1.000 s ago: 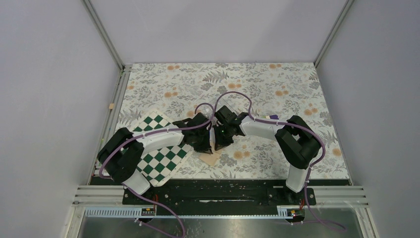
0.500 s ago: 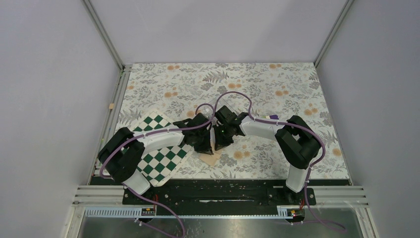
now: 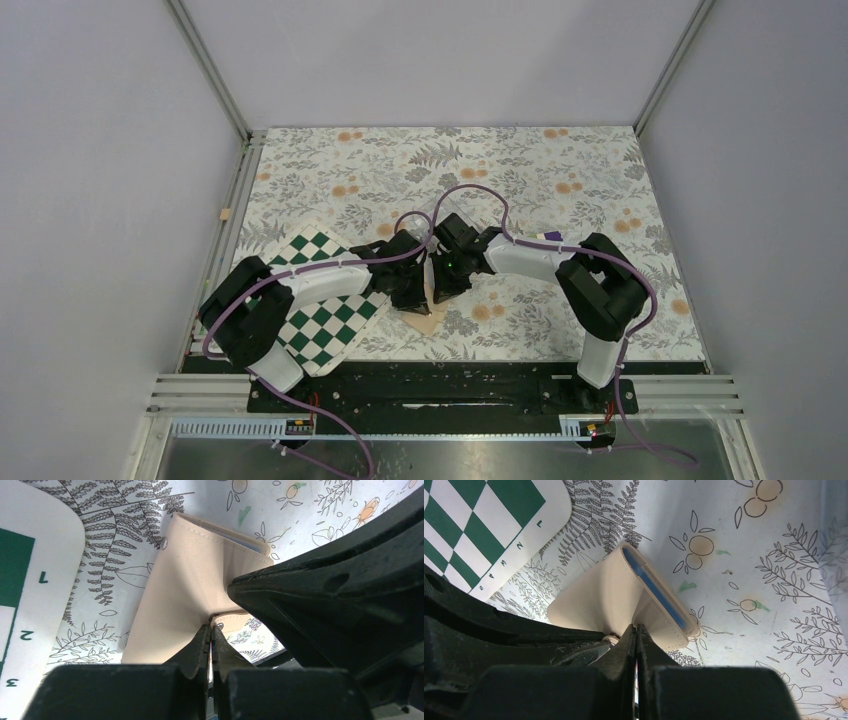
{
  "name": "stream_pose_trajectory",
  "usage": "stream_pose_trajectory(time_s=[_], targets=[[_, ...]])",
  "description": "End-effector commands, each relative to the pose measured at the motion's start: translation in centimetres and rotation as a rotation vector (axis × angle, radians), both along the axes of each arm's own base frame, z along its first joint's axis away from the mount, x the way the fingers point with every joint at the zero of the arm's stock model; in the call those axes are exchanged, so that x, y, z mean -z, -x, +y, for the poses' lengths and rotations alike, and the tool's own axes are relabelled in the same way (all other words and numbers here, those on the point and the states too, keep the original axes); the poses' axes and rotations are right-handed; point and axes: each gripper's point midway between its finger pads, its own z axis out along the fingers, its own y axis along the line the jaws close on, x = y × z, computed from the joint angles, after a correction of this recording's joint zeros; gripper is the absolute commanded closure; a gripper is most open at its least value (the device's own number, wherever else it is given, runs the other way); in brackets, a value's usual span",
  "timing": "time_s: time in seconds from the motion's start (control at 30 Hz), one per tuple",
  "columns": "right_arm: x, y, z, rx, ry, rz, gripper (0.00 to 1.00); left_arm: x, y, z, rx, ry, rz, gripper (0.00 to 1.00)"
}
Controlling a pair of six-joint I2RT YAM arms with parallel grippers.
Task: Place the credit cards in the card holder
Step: Close the card holder at the center of the board.
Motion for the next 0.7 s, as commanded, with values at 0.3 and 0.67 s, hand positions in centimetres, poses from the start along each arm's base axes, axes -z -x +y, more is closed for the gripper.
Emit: stream_pose_trajectory(time_s=[0.3,0.67], targets=[[0.2,1.8,-1.2,-0.041,0.018,0.041,1.00,-1.4,-1.4,-0.5,0.014,0.012,-0.080,1.00],[0.6,1.9,-1.2,-0.042,0.024,0.052,1.00,-2.3,-1.7,-1.6,0.042,0.061,-0.099,1.00]])
